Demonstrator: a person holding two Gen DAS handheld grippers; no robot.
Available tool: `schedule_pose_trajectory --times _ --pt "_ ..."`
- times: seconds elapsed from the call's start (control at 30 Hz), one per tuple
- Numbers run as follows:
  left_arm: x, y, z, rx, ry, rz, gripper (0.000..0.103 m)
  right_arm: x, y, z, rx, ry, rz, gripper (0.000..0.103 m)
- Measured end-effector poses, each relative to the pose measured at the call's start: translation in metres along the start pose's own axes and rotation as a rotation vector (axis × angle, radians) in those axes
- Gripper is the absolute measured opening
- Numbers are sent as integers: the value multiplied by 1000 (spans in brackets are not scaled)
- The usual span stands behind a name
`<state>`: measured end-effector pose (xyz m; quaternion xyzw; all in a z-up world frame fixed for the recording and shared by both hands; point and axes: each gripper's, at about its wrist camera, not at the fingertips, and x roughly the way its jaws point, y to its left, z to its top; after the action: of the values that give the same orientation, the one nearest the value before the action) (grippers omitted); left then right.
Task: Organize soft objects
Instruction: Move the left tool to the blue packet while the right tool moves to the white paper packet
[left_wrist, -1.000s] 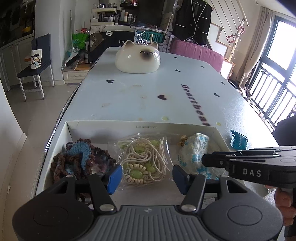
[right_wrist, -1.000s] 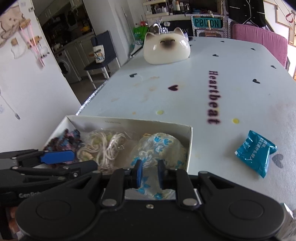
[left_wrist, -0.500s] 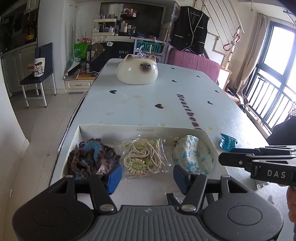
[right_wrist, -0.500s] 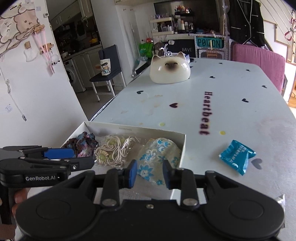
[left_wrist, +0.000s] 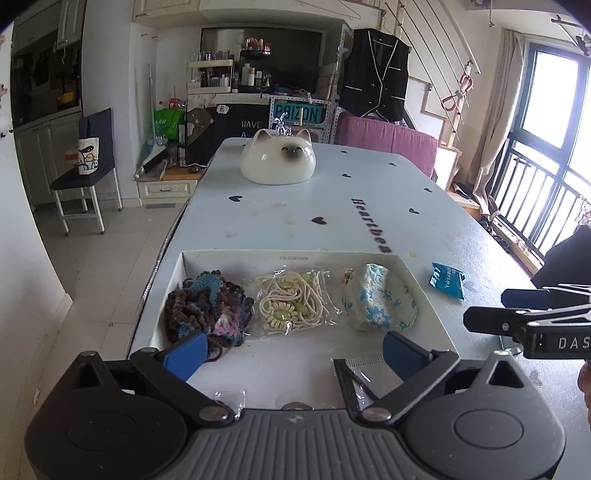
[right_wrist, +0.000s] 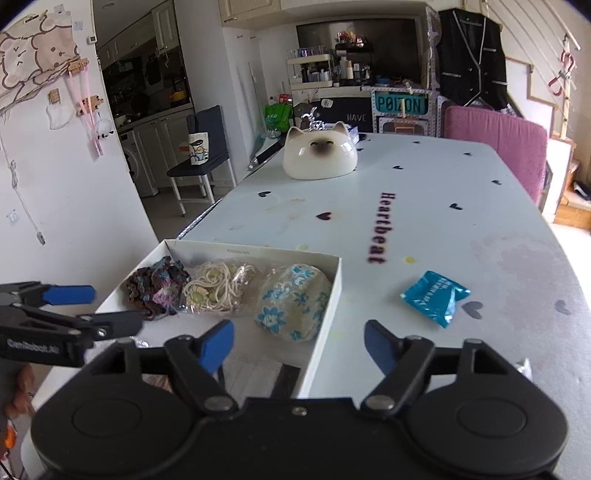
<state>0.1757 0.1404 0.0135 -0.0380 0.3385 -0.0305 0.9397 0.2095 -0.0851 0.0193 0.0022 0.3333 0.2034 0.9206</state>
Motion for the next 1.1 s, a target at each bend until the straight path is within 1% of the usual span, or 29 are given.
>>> schedule_pose_trajectory --times 0.13,0.2,0.23,0.33,0.57,0.7,0.9,1.1 --pt "-12 2 -6 7 -14 14 103 -10 -2 -8 -6 -10 -25 87" --pt "-16 1 -10 16 -18 23 103 -15 -3 -12 -4 -18 -32 94" --pt "-19 1 -12 19 -20 26 103 -17 -4 -14 -2 -23 -34 99" --pt "-26 0 -17 28 -32 33 103 -25 -4 -19 -1 -47 -41 103" --pt "-40 -8 -27 63 -74 54 103 -39 -5 -27 -9 -80 -39 103" --pt "-47 -12 -29 60 -86 47 103 -48 -4 -33 -14 -99 -35 103" --pt "-56 -21 -28 43 -101 37 103 -63 -5 -39 -26 -132 -24 103" --pt "-58 -37 -24 54 -112 34 103 -75 -14 -41 -21 -164 -27 103"
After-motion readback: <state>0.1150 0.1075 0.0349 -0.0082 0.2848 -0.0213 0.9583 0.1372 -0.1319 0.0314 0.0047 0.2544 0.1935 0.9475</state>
